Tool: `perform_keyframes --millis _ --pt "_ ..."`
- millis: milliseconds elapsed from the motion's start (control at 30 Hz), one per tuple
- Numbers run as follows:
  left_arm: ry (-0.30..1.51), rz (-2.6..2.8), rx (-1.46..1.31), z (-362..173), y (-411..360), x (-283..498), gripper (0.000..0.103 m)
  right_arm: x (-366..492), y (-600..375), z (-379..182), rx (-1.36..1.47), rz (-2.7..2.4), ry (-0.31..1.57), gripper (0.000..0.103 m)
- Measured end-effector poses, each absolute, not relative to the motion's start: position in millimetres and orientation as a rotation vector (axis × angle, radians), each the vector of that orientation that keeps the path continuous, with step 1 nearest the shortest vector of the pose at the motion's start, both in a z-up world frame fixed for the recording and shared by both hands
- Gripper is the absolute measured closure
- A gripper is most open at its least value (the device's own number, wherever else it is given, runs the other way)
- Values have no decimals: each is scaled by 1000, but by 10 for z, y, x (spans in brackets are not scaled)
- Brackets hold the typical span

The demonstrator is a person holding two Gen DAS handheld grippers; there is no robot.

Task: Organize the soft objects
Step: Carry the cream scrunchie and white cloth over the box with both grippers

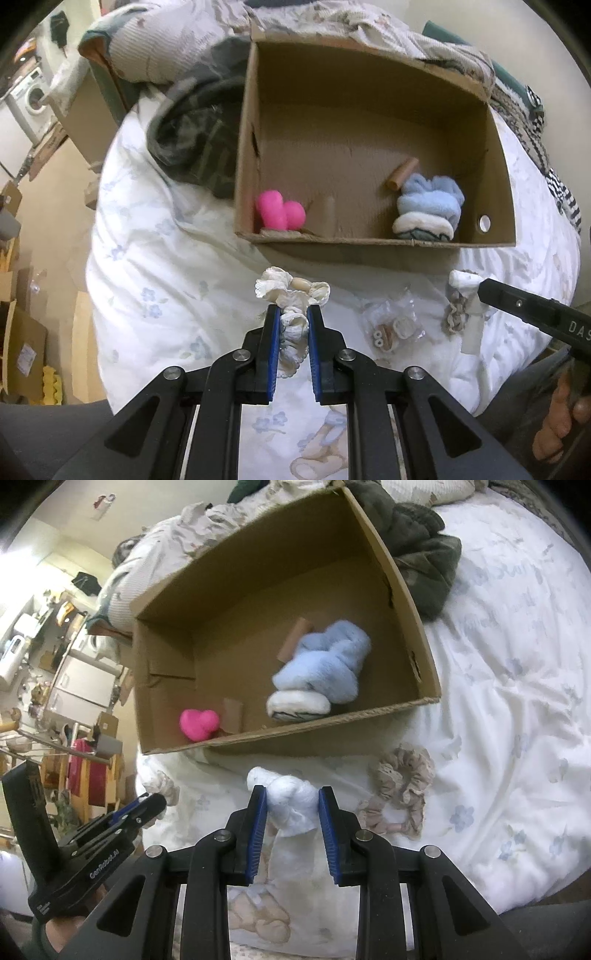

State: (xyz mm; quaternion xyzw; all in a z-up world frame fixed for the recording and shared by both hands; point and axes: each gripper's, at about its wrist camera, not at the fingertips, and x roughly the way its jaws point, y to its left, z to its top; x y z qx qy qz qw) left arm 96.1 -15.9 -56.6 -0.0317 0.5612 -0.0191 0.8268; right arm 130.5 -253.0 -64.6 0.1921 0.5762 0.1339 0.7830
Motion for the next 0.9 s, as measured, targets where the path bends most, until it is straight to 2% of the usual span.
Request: perform_keyframes --millis 433,900 --pt "1005 6 -46 -168 -130 885 90 1196 -2436 -137 402 389 1049 73" --pt "933 -41 -50 320 -136 1158 90 1458 -2571 321 454 409 916 73"
